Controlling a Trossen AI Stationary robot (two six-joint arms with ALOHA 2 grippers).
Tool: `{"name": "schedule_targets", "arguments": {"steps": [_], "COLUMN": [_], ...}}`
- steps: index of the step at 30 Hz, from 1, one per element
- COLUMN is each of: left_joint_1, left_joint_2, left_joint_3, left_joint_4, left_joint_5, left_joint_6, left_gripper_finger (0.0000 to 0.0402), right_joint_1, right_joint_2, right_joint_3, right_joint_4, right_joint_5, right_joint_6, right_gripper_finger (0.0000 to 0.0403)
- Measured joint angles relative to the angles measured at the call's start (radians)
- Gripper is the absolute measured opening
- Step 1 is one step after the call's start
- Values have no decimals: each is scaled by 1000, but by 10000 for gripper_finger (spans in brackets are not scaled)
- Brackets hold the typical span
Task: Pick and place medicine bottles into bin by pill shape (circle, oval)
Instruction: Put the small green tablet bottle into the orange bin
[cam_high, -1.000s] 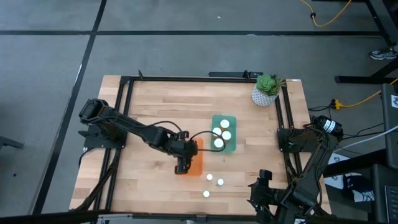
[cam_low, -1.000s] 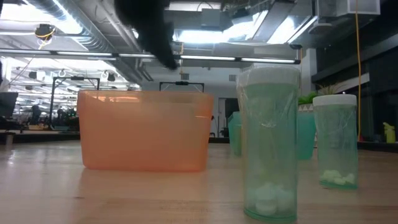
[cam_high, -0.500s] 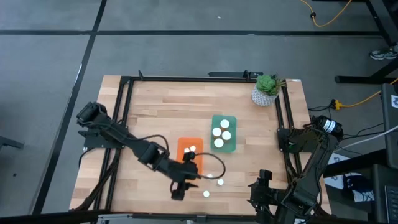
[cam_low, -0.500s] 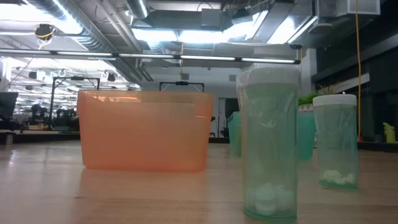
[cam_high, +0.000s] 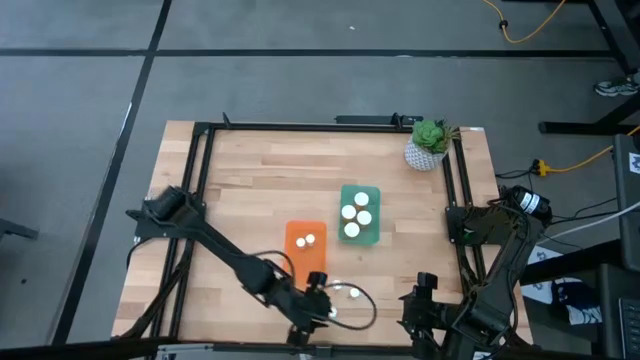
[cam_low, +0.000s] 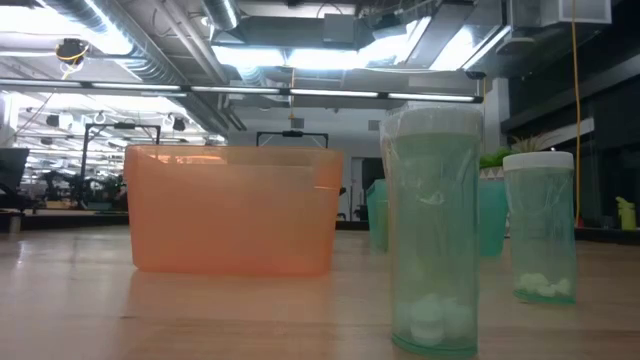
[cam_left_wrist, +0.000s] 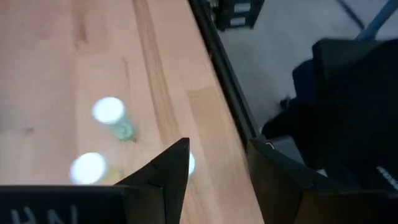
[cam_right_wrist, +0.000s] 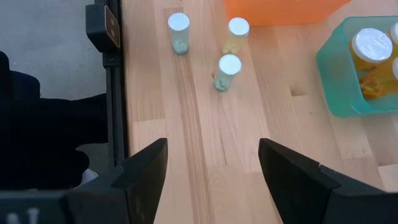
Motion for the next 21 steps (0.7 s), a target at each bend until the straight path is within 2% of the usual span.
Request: {"name": "schedule_targets", "arguments": {"steps": [4, 7, 10, 15, 21], "left_joint_1": [12, 22, 24, 21, 17], "left_joint_2": [116, 169, 187, 187, 187], "left_joint_3": [162, 288, 375, 432, 433], "left_joint_4": [-191, -377, -476, -497, -539], "left_joint_5": [29, -10, -58, -58, 9], "left_joint_6": [70, 100, 101, 102, 88], "left_gripper_finger": [153, 153, 153, 153, 153], "right_joint_1": [0, 0, 0, 0, 0], "right_joint_2": [0, 0, 0, 0, 0], "right_joint_3": [0, 0, 0, 0, 0], "right_joint_4": [0, 1, 2, 3, 4], "right_joint_5": [0, 0, 0, 0, 0], "right_joint_6": [0, 0, 0, 0, 0], "right_gripper_finger": [255, 255, 255, 255, 255]}}
